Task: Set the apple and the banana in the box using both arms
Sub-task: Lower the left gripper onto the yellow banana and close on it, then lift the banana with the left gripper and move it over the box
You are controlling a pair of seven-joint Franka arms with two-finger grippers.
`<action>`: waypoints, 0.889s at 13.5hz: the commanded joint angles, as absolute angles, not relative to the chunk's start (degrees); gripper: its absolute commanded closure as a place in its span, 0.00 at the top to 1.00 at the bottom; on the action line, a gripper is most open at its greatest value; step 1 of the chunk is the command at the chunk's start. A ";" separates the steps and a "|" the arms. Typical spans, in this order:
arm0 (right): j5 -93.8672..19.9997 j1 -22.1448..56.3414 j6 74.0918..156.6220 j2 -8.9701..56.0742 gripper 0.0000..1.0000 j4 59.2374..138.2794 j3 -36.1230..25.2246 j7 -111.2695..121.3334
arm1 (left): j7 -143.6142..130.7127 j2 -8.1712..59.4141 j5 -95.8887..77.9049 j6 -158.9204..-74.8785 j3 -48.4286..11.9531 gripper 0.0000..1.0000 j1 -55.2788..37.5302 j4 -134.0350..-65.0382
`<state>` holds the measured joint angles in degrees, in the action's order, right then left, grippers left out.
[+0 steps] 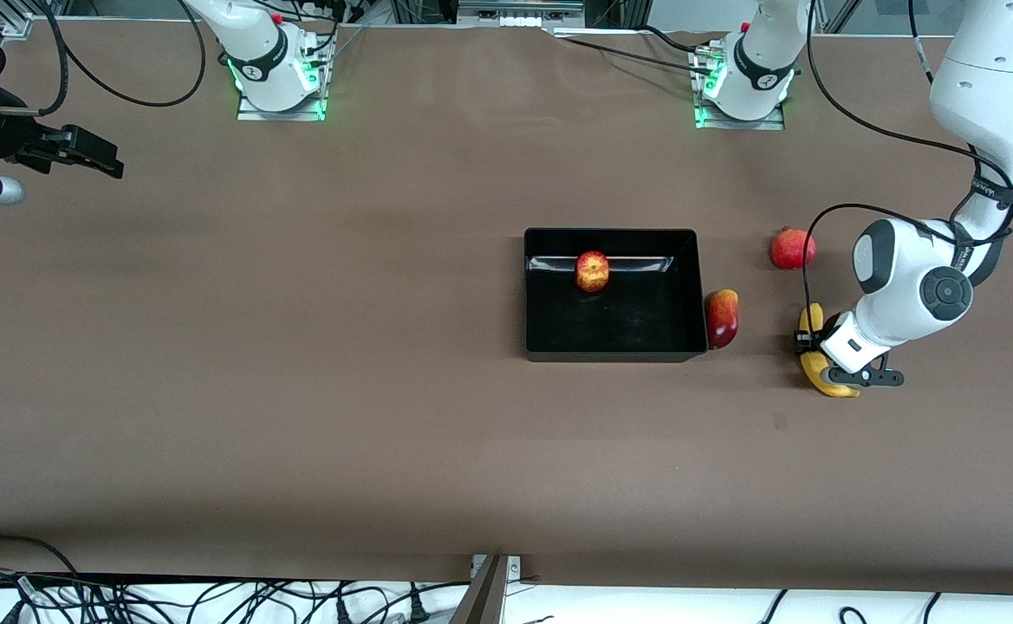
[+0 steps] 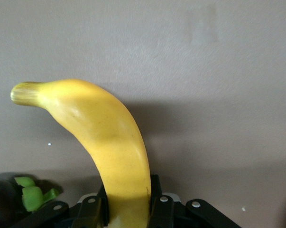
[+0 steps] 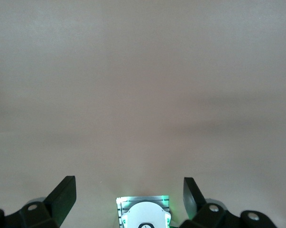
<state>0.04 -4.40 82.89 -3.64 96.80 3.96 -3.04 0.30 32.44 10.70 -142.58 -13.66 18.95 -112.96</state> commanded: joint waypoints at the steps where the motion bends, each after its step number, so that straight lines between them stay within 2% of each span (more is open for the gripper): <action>1: -0.26 -5.01 82.27 -3.08 1.00 95.54 4.22 -2.90 | -3.06 27.88 10.72 -135.30 -13.18 0.00 16.62 -111.19; 6: -0.26 -5.01 82.27 -3.08 1.00 95.54 4.22 -2.90 | -11.84 19.96 4.84 -127.10 -13.80 0.00 10.56 -110.65; 10: -0.26 -5.01 82.27 -3.08 1.00 95.54 4.22 -2.90 | -19.85 17.67 4.75 -122.44 -14.23 0.00 3.88 -110.74; 12: -0.26 -5.01 82.27 -3.08 1.00 95.54 4.22 -2.90 | -23.97 17.93 4.75 -122.08 -17.56 0.00 2.64 -110.92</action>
<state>0.04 -4.40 82.89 -3.64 96.80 3.94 -3.04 -20.78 19.05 5.87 -123.13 -15.61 3.55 -109.90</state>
